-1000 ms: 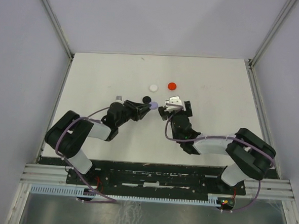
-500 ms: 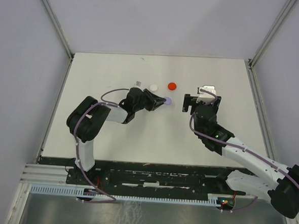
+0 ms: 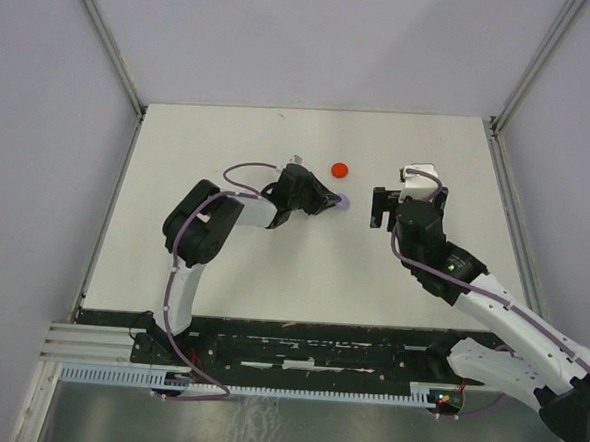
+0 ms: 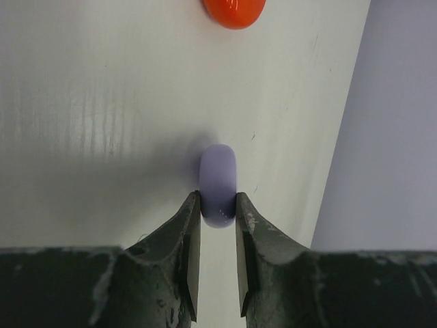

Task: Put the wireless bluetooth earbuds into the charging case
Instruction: Place the charging case at the center of the board, then reset both arms

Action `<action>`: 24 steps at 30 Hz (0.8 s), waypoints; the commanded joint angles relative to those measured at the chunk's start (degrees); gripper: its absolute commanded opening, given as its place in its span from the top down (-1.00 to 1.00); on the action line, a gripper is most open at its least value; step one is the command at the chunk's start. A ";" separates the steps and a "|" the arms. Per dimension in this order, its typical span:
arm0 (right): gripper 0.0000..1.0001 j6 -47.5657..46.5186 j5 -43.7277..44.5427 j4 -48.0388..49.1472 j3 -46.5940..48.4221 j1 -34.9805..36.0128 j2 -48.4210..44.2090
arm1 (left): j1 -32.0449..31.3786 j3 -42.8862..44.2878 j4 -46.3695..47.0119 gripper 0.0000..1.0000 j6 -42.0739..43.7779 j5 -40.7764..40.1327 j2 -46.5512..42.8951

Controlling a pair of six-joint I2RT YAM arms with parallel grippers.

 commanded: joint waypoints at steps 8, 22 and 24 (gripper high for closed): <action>-0.99 4.88 2.11 -12.04 6.66 -0.85 -5.87 | -0.68 8.61 -16.43 -0.18 11.03 -6.56 -0.97; -0.99 11.80 16.55 -25.76 20.48 -0.84 -1.34 | 6.85 3.94 -30.64 -0.38 18.75 -13.60 -24.29; -0.99 12.13 17.12 -26.84 21.30 -0.84 0.12 | 10.62 -0.64 -29.53 -0.39 18.23 -12.02 -28.72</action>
